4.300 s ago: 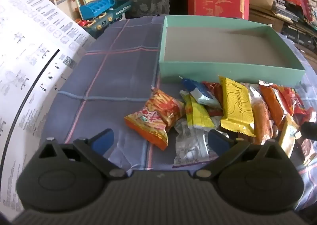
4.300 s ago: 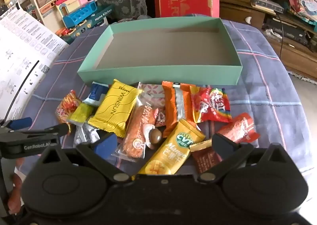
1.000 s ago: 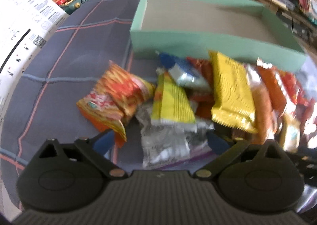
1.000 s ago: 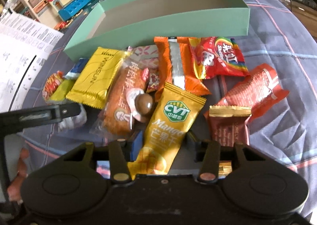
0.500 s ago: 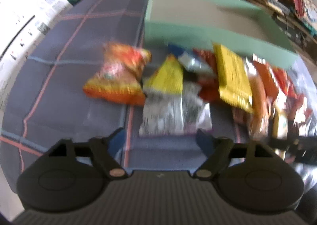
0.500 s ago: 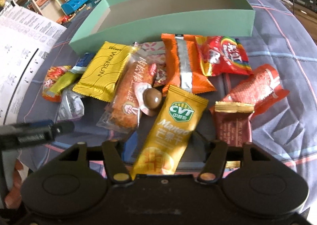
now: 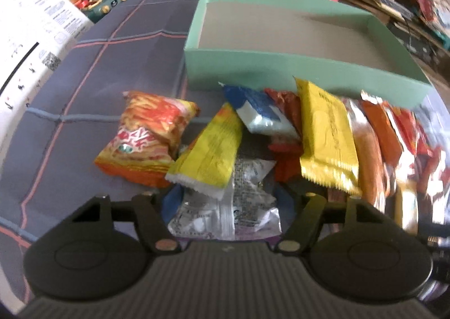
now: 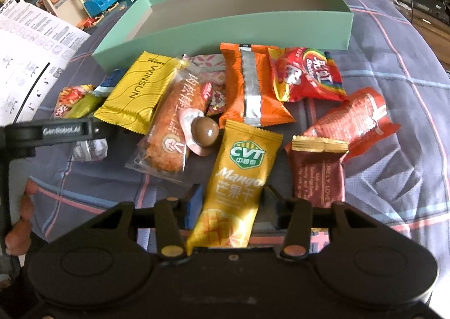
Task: Organize snacks
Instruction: 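Lift both held packets and carry them over the green box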
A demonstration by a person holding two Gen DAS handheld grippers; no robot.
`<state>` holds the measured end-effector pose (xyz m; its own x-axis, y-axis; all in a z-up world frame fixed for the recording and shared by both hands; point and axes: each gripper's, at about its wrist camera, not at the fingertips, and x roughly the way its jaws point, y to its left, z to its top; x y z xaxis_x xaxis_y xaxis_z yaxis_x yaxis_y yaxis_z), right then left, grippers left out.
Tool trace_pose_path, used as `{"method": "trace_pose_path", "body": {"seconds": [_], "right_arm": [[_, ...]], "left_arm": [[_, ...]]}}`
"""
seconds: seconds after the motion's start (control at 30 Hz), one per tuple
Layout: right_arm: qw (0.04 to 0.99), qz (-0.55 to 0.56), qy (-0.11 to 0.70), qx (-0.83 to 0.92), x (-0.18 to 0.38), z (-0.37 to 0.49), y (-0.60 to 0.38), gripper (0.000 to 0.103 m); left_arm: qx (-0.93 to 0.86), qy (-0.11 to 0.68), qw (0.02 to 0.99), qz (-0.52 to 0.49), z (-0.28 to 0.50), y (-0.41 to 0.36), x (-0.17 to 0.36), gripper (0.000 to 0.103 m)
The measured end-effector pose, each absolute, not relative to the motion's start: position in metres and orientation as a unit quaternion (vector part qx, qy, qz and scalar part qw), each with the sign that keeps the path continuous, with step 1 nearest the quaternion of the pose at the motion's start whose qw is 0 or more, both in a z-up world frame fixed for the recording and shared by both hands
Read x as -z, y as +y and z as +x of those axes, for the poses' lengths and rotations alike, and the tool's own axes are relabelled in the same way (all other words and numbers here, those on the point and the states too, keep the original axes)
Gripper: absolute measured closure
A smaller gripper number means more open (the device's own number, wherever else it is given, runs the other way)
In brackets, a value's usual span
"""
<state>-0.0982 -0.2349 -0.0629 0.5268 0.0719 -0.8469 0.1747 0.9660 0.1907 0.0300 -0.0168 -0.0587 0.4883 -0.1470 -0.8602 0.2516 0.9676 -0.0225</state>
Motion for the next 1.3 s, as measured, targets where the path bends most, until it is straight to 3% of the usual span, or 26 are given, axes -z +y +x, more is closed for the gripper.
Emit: {"method": "trace_pose_path", "body": {"seconds": [0.33,0.47,0.5,0.6,0.67,0.73,0.83,0.9,0.97,1.07,1.23,1.3], "right_arm": [[0.862,0.128,0.489,0.03,0.064,-0.096,-0.232,0.05],[0.865,0.131,0.483,0.03,0.063,-0.099,-0.234,0.063],[0.865,0.137,0.482,0.029,0.061,-0.1,-0.236,0.064],[0.867,0.144,0.476,0.025,0.055,-0.103,-0.241,0.069],[0.871,0.143,0.47,0.024,0.05,-0.104,-0.242,0.086],[0.873,0.144,0.465,0.021,0.046,-0.105,-0.244,0.09],[0.868,0.13,0.478,0.025,0.048,-0.103,-0.242,0.089],[0.865,0.134,0.483,0.03,0.051,-0.105,-0.241,0.081],[0.866,0.144,0.479,0.021,0.051,-0.108,-0.239,0.061],[0.869,0.142,0.473,0.015,0.051,-0.107,-0.233,0.044],[0.871,0.13,0.474,0.011,0.062,-0.095,-0.222,0.044],[0.872,0.123,0.474,0.014,0.066,-0.093,-0.219,0.057]], "left_arm": [[0.136,0.519,0.841,0.066,-0.001,0.002,0.066,0.023],[0.147,0.506,0.847,0.064,-0.004,0.002,0.06,0.034],[0.151,0.503,0.848,0.066,-0.006,0.001,0.058,0.04],[0.165,0.502,0.847,0.061,-0.011,0.001,0.051,0.045],[0.169,0.497,0.849,0.06,-0.015,0.002,0.045,0.047],[0.175,0.491,0.851,0.057,-0.018,0.003,0.04,0.047],[0.178,0.488,0.852,0.062,-0.02,0.003,0.037,0.047],[0.174,0.494,0.849,0.062,-0.021,0.003,0.04,0.046],[0.171,0.504,0.844,0.062,-0.021,0.004,0.047,0.043],[0.167,0.511,0.841,0.062,-0.021,0.006,0.056,0.037],[0.161,0.509,0.842,0.083,-0.02,0.004,0.063,0.029],[0.161,0.51,0.841,0.086,-0.018,0.003,0.065,0.03]]}}
